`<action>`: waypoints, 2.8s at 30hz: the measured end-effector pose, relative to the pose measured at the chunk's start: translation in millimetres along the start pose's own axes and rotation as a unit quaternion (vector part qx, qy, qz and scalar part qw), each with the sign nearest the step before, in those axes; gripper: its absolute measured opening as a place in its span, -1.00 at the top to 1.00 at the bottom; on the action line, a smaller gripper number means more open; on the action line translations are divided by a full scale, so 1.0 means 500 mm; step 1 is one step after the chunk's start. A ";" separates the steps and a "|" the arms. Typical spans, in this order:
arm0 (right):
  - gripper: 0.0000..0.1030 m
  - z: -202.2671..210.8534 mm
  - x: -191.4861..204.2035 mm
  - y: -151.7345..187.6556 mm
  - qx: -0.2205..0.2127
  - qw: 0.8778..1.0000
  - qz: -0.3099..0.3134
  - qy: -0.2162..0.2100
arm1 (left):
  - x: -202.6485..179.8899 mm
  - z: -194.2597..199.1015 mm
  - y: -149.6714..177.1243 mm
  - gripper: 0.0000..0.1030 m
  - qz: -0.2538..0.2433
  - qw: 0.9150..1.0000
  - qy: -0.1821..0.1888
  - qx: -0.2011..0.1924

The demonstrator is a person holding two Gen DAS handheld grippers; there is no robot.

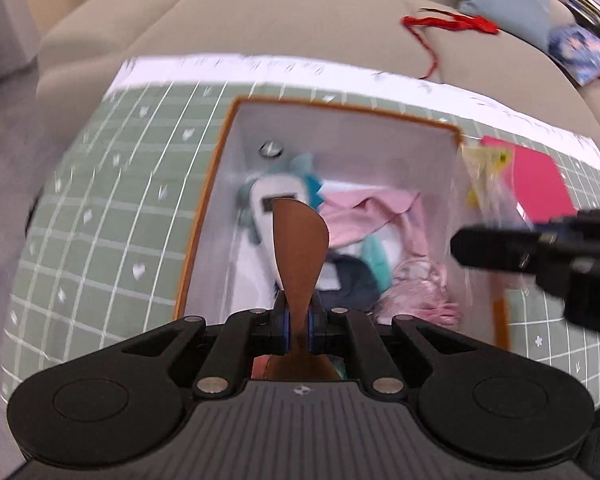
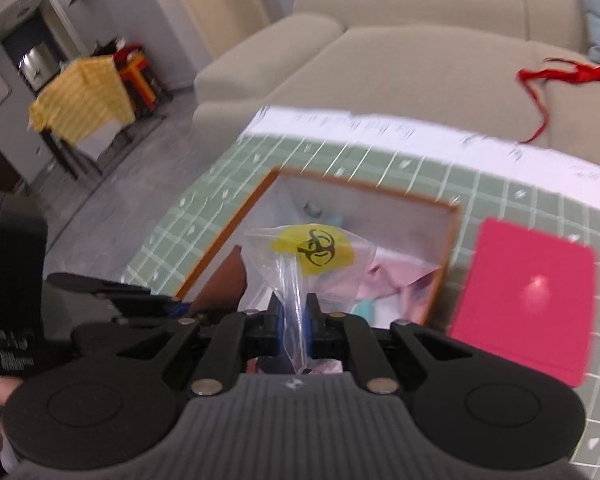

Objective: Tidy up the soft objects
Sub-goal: 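Carry the brown cloth and clear bag with both tools to the white box, then lower both tools into the box and open them to release cloth and bag, then move both open tools back to the grey cloth and white packet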

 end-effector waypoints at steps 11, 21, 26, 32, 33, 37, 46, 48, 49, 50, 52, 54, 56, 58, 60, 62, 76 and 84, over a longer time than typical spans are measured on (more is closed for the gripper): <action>0.52 -0.112 -0.017 0.022 0.056 0.998 -0.002 0.034 | 0.052 -0.052 0.022 0.84 0.031 0.999 0.004 0.012; -0.47 -0.086 0.004 0.035 0.041 0.999 0.023 -0.008 | 0.061 -0.045 0.017 0.53 0.077 0.997 0.003 -0.016; -0.47 -0.040 0.018 0.040 0.007 0.998 0.056 0.004 | 0.059 -0.025 0.012 -0.01 0.110 0.993 0.024 -0.039; -0.62 0.016 0.004 0.052 -0.019 0.997 0.073 0.023 | 0.045 -0.007 0.004 -0.73 0.133 0.988 0.073 -0.039; -0.63 0.023 0.001 0.055 -0.023 0.997 0.071 0.021 | 0.040 -0.005 0.005 -0.74 0.139 0.986 0.081 -0.036; -0.70 0.056 -0.023 0.064 -0.043 0.997 0.054 0.029 | 0.024 0.007 0.006 -0.75 0.158 0.984 0.074 -0.039; -0.92 0.182 -0.218 0.131 -0.086 0.985 -0.059 0.135 | -0.059 0.096 -0.028 -0.75 0.143 0.982 0.057 -0.106; -0.95 0.213 -0.311 0.163 -0.092 0.973 -0.132 0.165 | -0.097 0.114 -0.039 -0.75 0.132 0.982 0.067 -0.116; -0.95 0.229 -0.357 0.183 -0.100 0.964 -0.166 0.183 | -0.116 0.121 -0.043 -0.75 0.127 0.982 0.073 -0.119; -0.95 0.245 -0.408 0.208 -0.111 0.951 -0.204 0.203 | -0.136 0.126 -0.047 -0.75 0.126 0.981 0.078 -0.123; -0.95 0.255 -0.487 0.258 -0.122 0.927 -0.266 0.234 | -0.168 0.132 -0.048 -0.75 0.135 0.978 0.088 -0.129; -0.95 0.243 -0.573 0.320 -0.104 0.897 -0.340 0.263 | -0.203 0.128 -0.046 -0.75 0.126 0.979 0.101 -0.128; -0.95 0.222 -0.641 0.384 -0.078 0.867 -0.403 0.283 | -0.239 0.121 -0.041 -0.75 0.106 0.982 0.105 -0.116; -0.95 0.201 -0.697 0.448 -0.056 0.839 -0.454 0.294 | -0.272 0.114 -0.034 -0.75 0.082 0.985 0.106 -0.109; -0.95 0.173 -0.740 0.500 -0.032 0.824 -0.487 0.287 | -0.298 0.110 -0.024 -0.75 0.064 0.987 0.104 -0.106; -0.95 0.150 -0.770 0.538 -0.010 0.812 -0.512 0.281 | -0.319 0.108 -0.015 -0.75 0.053 0.988 0.106 -0.103; -0.96 0.124 -0.774 0.531 -0.016 0.828 -0.495 0.264 | -0.355 0.096 0.007 -0.75 0.026 0.991 0.093 -0.089; -0.96 0.112 -0.767 0.504 -0.012 0.840 -0.470 0.273 | -0.379 0.083 0.009 -0.75 0.007 0.993 0.091 -0.078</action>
Point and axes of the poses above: each gripper's, at about its wrist camera, not at the fingertips, and z roughly against the way its jaws point, x to its left, y to its underside, the point moved 8 cm from there along -z, roughly the way its jaws point, and after that the axes turned 14 degrees about x, right-handed, at the moved point
